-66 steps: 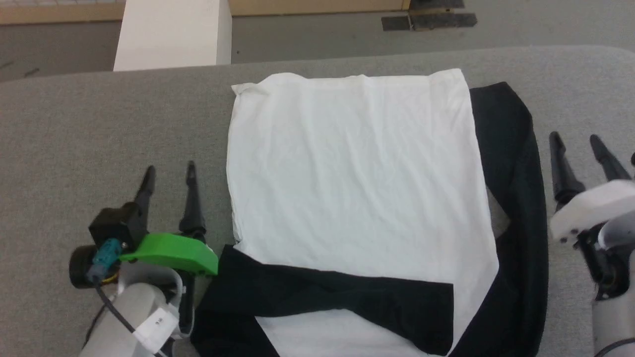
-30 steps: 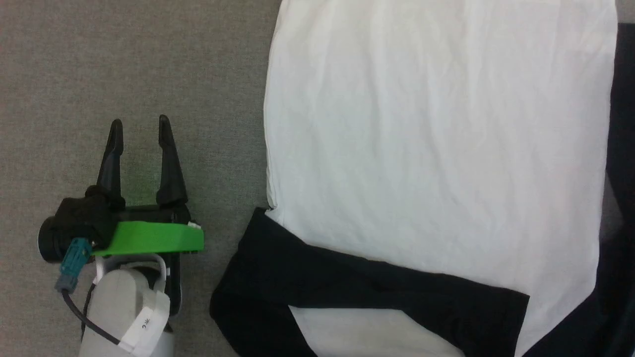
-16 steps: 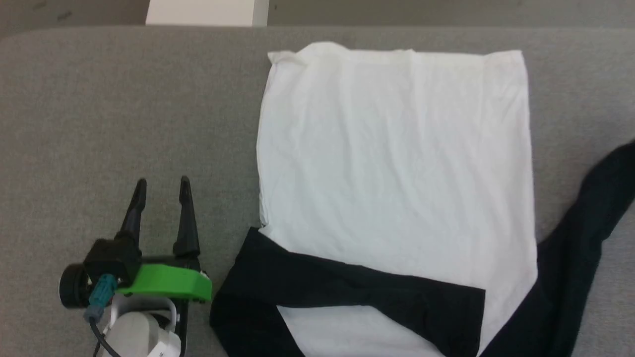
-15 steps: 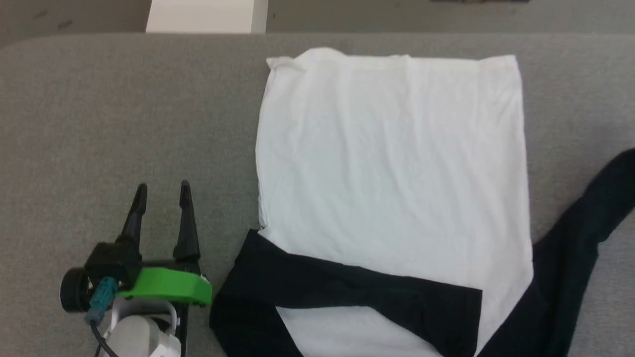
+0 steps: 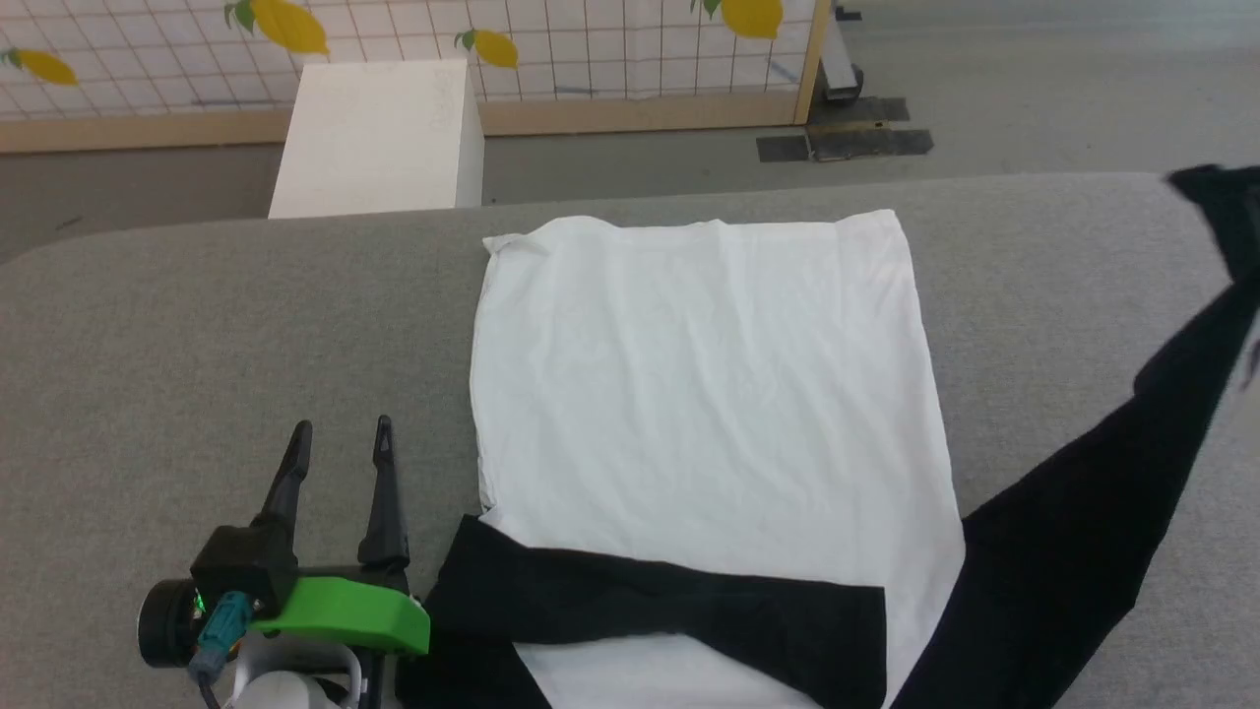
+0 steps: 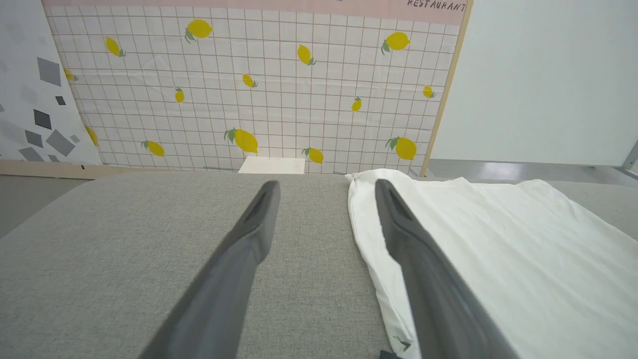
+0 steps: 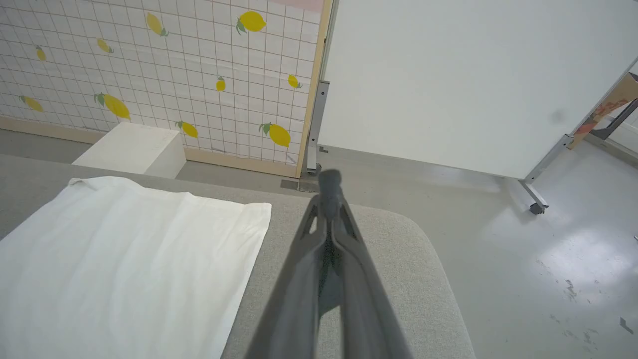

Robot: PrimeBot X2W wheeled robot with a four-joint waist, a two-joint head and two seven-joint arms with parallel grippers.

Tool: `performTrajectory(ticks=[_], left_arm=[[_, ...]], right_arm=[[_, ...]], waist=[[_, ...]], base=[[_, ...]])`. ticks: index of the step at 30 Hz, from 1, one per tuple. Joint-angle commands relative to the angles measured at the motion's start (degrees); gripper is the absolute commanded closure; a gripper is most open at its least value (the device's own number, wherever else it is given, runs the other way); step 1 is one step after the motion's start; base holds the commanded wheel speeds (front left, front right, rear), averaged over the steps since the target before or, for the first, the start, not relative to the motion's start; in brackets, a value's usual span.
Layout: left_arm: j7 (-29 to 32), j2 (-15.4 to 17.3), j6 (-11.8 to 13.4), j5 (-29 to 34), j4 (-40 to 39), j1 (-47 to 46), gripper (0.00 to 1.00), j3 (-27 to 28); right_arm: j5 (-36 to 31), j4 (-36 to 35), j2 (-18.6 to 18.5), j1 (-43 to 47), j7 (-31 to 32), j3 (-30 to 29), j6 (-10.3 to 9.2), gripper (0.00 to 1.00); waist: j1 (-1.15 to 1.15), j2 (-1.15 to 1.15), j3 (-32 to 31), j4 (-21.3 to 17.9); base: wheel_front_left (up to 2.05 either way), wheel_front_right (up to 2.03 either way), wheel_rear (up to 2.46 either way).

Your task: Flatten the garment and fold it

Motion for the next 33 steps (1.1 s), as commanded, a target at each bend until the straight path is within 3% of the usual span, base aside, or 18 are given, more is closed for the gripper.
performTrajectory(ticks=[1, 6, 11, 16, 21, 28, 32, 33], left_arm=[[-0.3, -0.2, -0.3, 0.8, 0.4, 0.8, 0.0, -0.2], [-0.3, -0.3, -0.7, 0.7, 1.0, 0.5, 0.0, -0.8], [-0.3, -0.4, -0.8, 0.7, 1.5, 0.1, 0.0, -1.7], [-0.3, -0.5, -0.9, 0.5, 1.9, -0.9, 0.0, -2.6], [-0.3, -0.5, -1.2, 0.0, 2.9, -2.1, 0.0, -3.7], [-0.3, -0.6, -1.5, -0.4, 3.8, -2.9, 0.0, -4.5], [-0.3, -0.6, -1.4, -0.3, 3.9, -2.8, 0.0, -4.4], [-0.3, -0.6, -1.4, -0.3, 3.9, -2.7, 0.0, -4.3]], right_arm=[[0.5, -3.4, 0.8, 0.9, 1.6, 2.6, -0.09, 1.0], [1.6, -12.0, 1.3, -0.1, 4.8, 15.9, -0.09, 1.0], [3.6, -11.7, 3.2, -3.6, 3.6, 31.3, -0.09, 1.0], [5.2, -2.4, 5.7, -5.5, 0.7, 44.3, -0.09, 1.0], [5.4, 11.1, 7.6, -4.0, -3.7, 52.2, -0.09, 1.0], [6.1, 27.9, 9.9, -0.9, -10.2, 56.8, -0.09, 1.0], [7.6, 33.1, 11.0, -0.3, -12.7, 57.4, -0.09, 1.0], [8.0, 33.7, 11.2, -0.2, -13.4, 57.4, -0.09, 0.78]], waist=[[0.0, 0.0, -1.0, -0.4], [0.0, 0.0, -1.1, 0.7], [0.0, 0.0, -0.6, 2.2], [0.0, 0.0, 0.6, 4.2], [0.0, 0.0, 1.9, 6.4], [0.0, 0.0, 3.0, 8.4], [0.0, 0.0, 3.3, 8.4], [0.0, 0.0, 3.3, 8.2]], base=[[0.0, 0.0, 0.0], [0.0, 0.0, 0.0], [0.0, 0.0, 0.0], [0.0, 0.0, 0.0], [0.0, 0.0, 0.0], [0.0, 0.0, 0.0], [0.0, 0.0, 0.0], [0.0, 0.0, 0.0]])
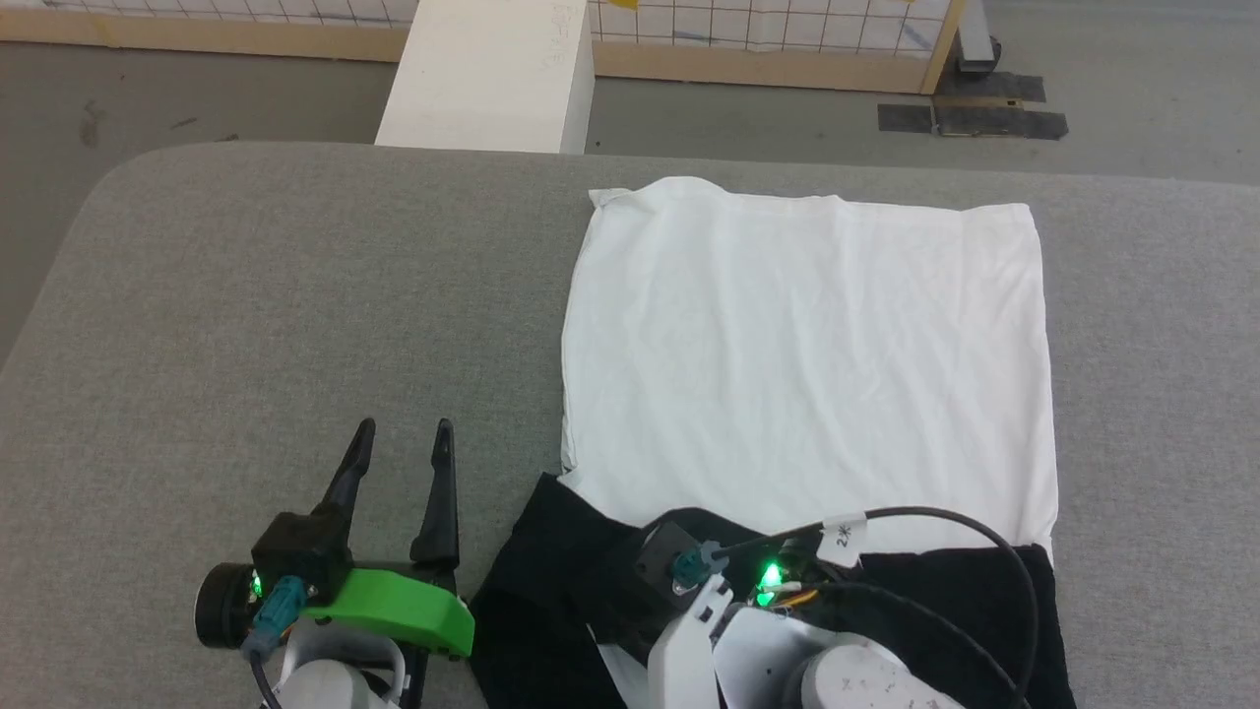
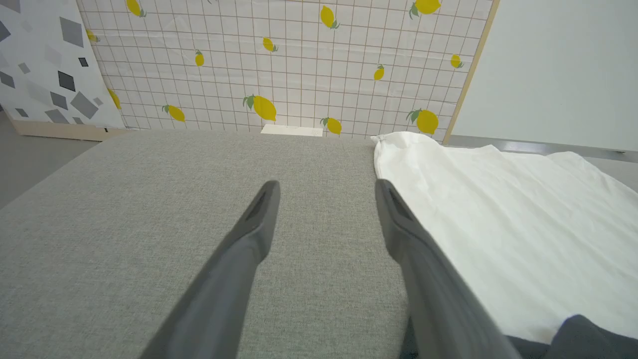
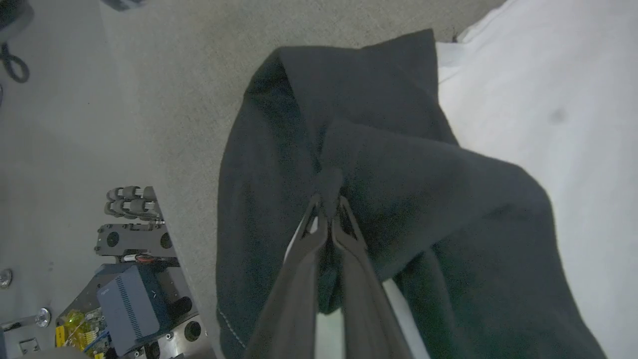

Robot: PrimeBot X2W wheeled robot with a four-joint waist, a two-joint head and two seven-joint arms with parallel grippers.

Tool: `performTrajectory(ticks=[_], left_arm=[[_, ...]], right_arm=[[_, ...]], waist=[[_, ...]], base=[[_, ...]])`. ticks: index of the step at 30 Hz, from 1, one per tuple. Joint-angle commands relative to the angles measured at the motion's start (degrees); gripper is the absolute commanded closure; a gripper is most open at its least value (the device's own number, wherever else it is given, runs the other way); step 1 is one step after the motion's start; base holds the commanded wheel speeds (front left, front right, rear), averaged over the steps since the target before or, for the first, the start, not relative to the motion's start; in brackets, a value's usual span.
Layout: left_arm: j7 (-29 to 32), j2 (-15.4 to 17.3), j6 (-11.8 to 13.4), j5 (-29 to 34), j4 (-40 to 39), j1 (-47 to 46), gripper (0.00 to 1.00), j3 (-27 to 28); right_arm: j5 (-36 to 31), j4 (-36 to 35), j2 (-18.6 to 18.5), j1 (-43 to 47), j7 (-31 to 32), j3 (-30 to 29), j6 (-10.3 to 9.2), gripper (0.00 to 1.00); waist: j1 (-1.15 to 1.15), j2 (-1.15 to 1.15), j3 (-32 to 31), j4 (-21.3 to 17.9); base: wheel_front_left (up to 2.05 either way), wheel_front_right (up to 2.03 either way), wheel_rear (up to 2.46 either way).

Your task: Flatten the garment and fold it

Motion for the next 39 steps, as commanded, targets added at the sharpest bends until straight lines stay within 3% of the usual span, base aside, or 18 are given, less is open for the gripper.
performTrajectory(ticks=[1, 2, 9, 17, 23, 29, 33, 39], left_arm=[[-0.3, -0.2, -0.4, 0.1, 0.2, -0.8, 0.0, 0.1], [-0.3, -0.2, -0.4, 0.2, 0.2, -0.7, 0.0, 0.1], [-0.3, 0.1, -1.0, 0.2, 0.4, -1.5, 0.0, -0.2], [4.3, 4.8, -2.5, -1.9, 1.6, -11.8, 0.0, -2.6], [14.6, 12.3, -2.9, -7.7, 4.4, -26.5, 0.0, -6.7], [28.4, 20.6, -2.9, -15.5, 8.7, -40.3, 0.0, -11.4], [37.5, 23.3, -2.8, -19.6, 12.1, -46.8, 0.0, -11.3], [49.0, 25.1, 0.2, -21.7, 15.4, -52.2, 0.0, -10.0]], right_arm=[[0.9, 0.4, 0.6, 0.7, -1.2, -0.1, -0.09, 0.55], [1.5, 0.5, 0.7, 0.9, -2.2, -0.4, -0.09, 0.0], [3.4, -4.9, 2.2, 3.8, -11.0, -8.1, -0.09, 0.0], [-3.7, -16.2, 4.0, 8.3, -20.4, -25.2, -0.09, 0.0], [-8.3, -19.5, 4.6, 9.2, -24.7, -34.1, -0.09, 0.0], [-6.1, -19.7, 4.7, 8.6, -28.1, -38.1, -0.09, 0.0], [-5.5, -18.9, 4.7, 7.5, -29.7, -38.7, -0.09, 0.0], [-3.9, -17.6, 4.7, 6.4, -31.6, -38.8, -0.09, 0.0]], waist=[[0.01, 0.0, -0.1, -0.4], [0.01, 0.0, -0.2, -0.7], [0.01, 0.0, -0.8, -3.6], [0.01, 0.0, 3.5, -8.6], [0.01, 0.0, 10.5, -13.2], [0.01, 0.0, 17.4, -17.5], [0.01, 0.0, 20.7, -20.2], [0.01, 0.0, 23.7, -23.5]], base=[[0.0, 0.0, 0.0], [0.0, 0.0, 0.0], [0.0, 0.0, 0.0], [0.0, 0.0, 0.0], [0.0, 0.0, 0.0], [0.0, 0.0, 0.0], [0.0, 0.0, 0.0], [0.0, 0.0, 0.0]])
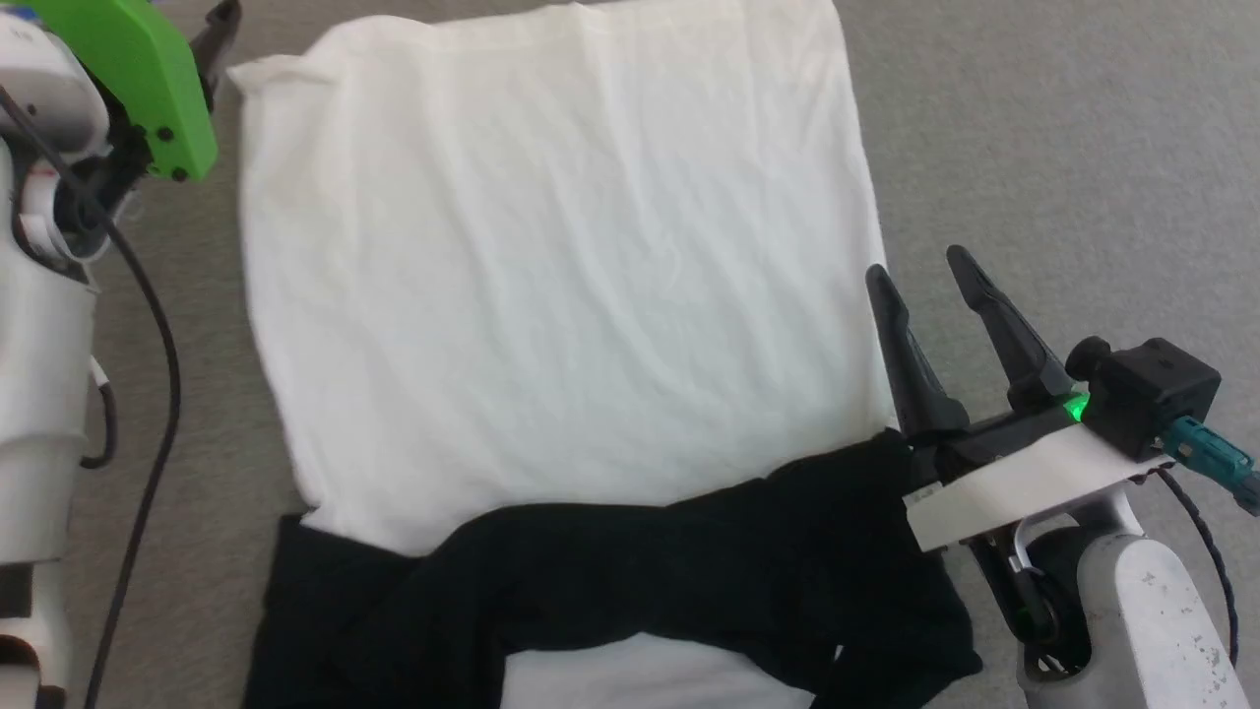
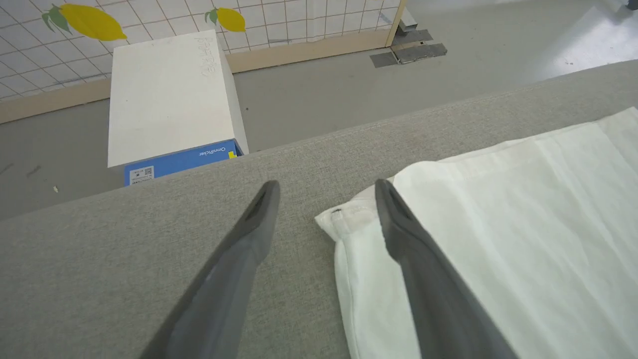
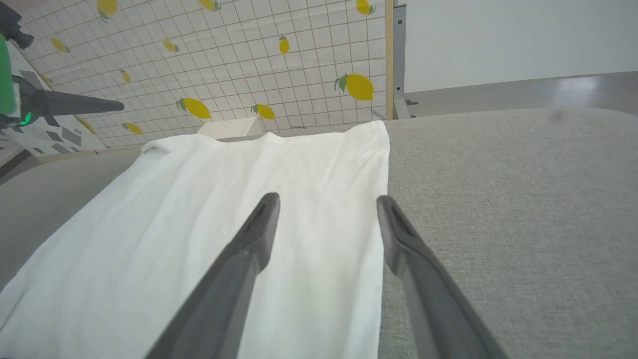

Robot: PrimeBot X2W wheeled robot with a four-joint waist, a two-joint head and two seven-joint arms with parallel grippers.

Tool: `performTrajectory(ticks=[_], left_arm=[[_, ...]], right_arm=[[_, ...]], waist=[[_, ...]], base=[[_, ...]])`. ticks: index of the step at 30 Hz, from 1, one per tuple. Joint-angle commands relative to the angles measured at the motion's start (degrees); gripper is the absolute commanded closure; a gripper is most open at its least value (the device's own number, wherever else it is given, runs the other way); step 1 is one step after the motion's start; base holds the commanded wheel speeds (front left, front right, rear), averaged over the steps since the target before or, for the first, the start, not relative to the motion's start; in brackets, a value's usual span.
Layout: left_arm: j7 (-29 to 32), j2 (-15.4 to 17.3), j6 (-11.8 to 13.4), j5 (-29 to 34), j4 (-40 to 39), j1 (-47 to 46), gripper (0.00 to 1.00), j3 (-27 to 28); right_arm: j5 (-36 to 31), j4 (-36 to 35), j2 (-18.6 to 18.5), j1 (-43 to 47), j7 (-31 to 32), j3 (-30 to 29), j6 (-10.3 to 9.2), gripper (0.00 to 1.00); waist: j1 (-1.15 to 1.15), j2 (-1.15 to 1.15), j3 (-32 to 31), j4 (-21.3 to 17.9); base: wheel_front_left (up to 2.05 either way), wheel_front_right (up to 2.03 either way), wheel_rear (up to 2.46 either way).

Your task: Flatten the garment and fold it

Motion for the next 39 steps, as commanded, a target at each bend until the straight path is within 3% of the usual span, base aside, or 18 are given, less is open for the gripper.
performTrajectory(ticks=[1, 6, 14, 15, 16, 17, 21, 29, 39], left_arm=[[1.8, 0.9, 0.9, 0.0, 0.3, -1.2, 0.0, 0.1], [8.8, 3.0, 5.7, 1.1, 0.6, -2.1, 0.0, 0.4], [19.7, 5.6, 11.2, 2.9, -1.2, 0.1, 0.0, -0.9], [21.2, 5.6, 11.6, 2.6, -1.6, 0.6, 0.07, -1.0], [23.2, 5.6, 11.9, 2.2, -2.2, 1.1, 0.59, -1.3], [24.8, 5.6, 12.0, 1.8, -2.8, 1.5, 1.0, -1.5], [28.9, 5.9, 12.0, 0.6, -6.5, 2.7, 1.0, -2.1], [21.8, 6.3, 9.5, 2.3, -11.0, 1.7, 1.0, -2.8], [13.7, 1.8, 6.2, 3.5, -9.6, -3.8, 1.0, -5.9]], right_arm=[[0.7, 0.3, 0.1, -0.9, -0.6, 0.1, -0.09, 0.0], [1.8, 1.4, 0.1, -1.3, -1.7, 1.0, -0.09, 0.0], [2.7, 2.9, 0.1, -1.8, -2.5, 2.0, -0.09, 0.0], [2.7, 3.0, 0.1, -1.8, -2.5, 2.0, -0.09, 0.0], [2.7, 3.1, 0.1, -1.9, -2.4, 2.1, -0.09, 0.0], [2.6, 3.1, 0.1, -2.0, -2.3, 2.2, -0.09, 0.0], [0.7, 3.0, 0.1, -4.0, -0.7, 2.4, -0.09, 0.0], [-4.5, 6.5, -0.1, -19.0, 4.4, 3.2, -0.09, 0.0], [-5.7, 32.4, -0.4, -46.3, 14.9, -3.3, -0.09, 0.0]], waist=[[-0.01, 0.0, 4.9, -5.0], [-0.01, 0.0, 6.4, -6.6], [-0.01, 0.0, 7.0, -7.3], [-0.01, 0.0, 7.0, -7.2], [-0.01, 0.0, 6.9, -7.1], [-0.01, 0.0, 6.9, -7.0], [-0.01, 0.0, 6.8, -6.4], [-0.01, 0.0, 7.1, -4.9], [-0.01, 0.0, 10.5, 1.4]], base=[[0.0, 0.0, 0.0], [0.0, 0.0, 0.0], [0.0, 0.0, 0.0], [0.0, 0.0, 0.0], [0.0, 0.0, 0.0], [0.0, 0.0, 0.0], [0.0, 0.0, 0.0], [0.0, 0.0, 0.0], [0.0, 0.0, 0.0]])
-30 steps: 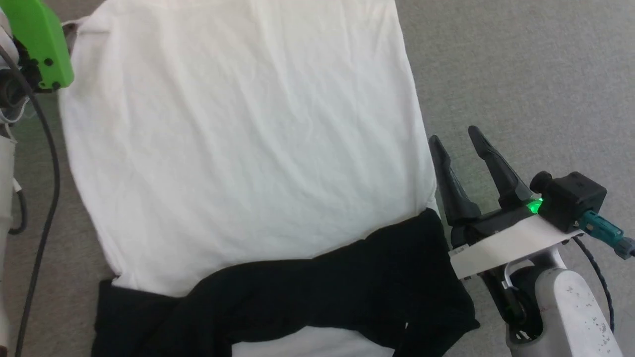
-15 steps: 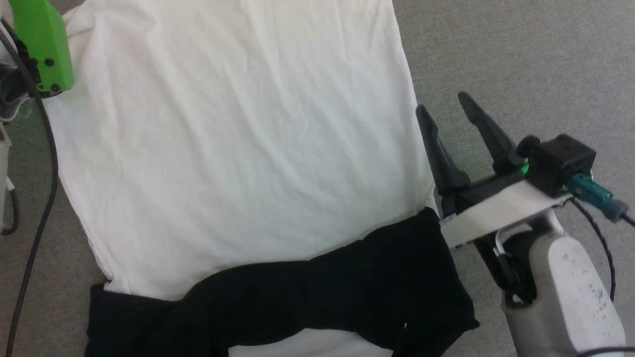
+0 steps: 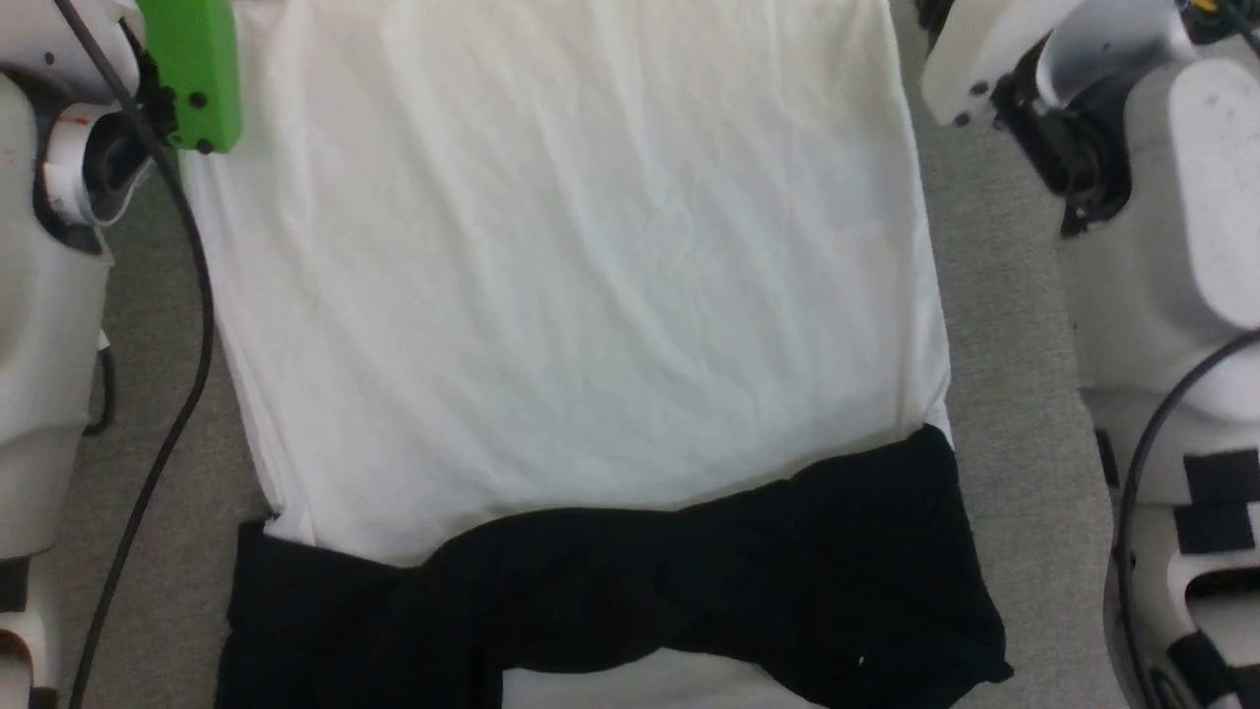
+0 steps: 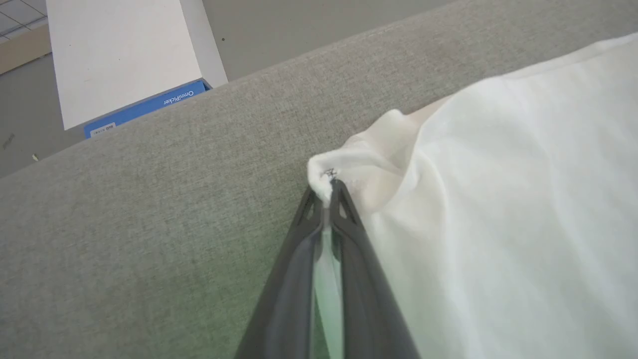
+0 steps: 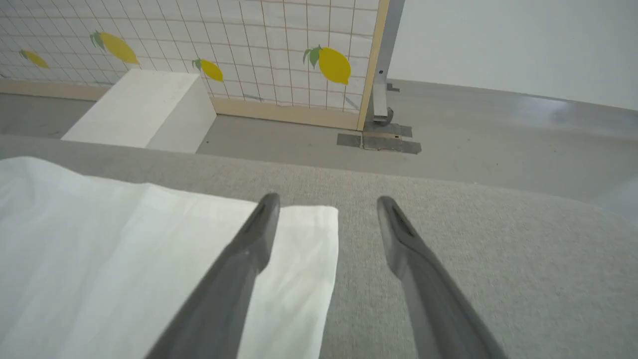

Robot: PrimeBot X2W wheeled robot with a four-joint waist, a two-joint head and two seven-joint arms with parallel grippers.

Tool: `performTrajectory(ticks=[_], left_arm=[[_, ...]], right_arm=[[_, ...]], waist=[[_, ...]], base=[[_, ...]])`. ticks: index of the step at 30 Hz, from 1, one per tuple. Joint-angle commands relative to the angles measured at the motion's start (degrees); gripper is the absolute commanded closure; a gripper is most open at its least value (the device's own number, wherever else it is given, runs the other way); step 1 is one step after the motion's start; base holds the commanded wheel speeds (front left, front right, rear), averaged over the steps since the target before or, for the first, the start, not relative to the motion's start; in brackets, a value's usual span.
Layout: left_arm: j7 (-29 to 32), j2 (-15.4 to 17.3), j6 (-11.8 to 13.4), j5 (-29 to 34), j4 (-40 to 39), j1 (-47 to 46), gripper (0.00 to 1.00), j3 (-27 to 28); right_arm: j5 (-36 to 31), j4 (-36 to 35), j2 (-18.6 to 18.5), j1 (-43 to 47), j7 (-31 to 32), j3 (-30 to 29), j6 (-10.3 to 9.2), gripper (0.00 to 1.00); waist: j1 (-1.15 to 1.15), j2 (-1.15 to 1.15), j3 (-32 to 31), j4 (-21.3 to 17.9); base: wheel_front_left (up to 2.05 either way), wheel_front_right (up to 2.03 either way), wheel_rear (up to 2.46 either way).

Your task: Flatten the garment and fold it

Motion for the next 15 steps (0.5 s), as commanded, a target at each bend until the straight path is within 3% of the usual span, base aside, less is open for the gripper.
performTrajectory(ticks=[1, 6, 13, 14, 15], left_arm=[[-0.9, -0.8, -0.5, 0.3, 0.5, -1.6, 1.0, -0.3], [-3.0, -3.2, -2.0, 0.2, 2.1, -3.8, 1.0, -1.9], [-5.6, -4.5, -3.7, 0.0, 3.8, -5.5, 1.0, -3.0], [-6.0, -4.6, -3.8, 0.0, 4.1, -5.7, 1.0, -3.0], [-6.3, -4.6, -3.9, 0.0, 4.3, -5.9, 1.0, -3.0]], right_arm=[[-0.9, 3.2, -0.2, -2.8, 1.9, -1.5, -0.09, 0.0], [-4.8, 13.1, -0.4, -10.3, 9.7, -6.9, -0.09, 0.0], [-9.2, 20.4, -0.2, -15.3, 19.0, -10.9, -0.09, 0.0], [-9.7, 21.3, -0.2, -15.7, 20.8, -11.3, -0.09, 0.22], [-10.1, 21.7, -0.2, -16.0, 22.0, -11.6, -0.09, 0.53]], waist=[[-0.01, 0.0, 2.0, 3.1], [-0.01, 0.0, 3.6, 6.4], [-0.01, 0.0, 4.5, 8.4], [-0.01, 0.0, 4.6, 8.5], [-0.01, 0.0, 4.6, 8.5]], base=[[0.0, 0.0, 0.0], [0.0, 0.0, 0.0], [0.0, 0.0, 0.0], [0.0, 0.0, 0.0], [0.0, 0.0, 0.0]])
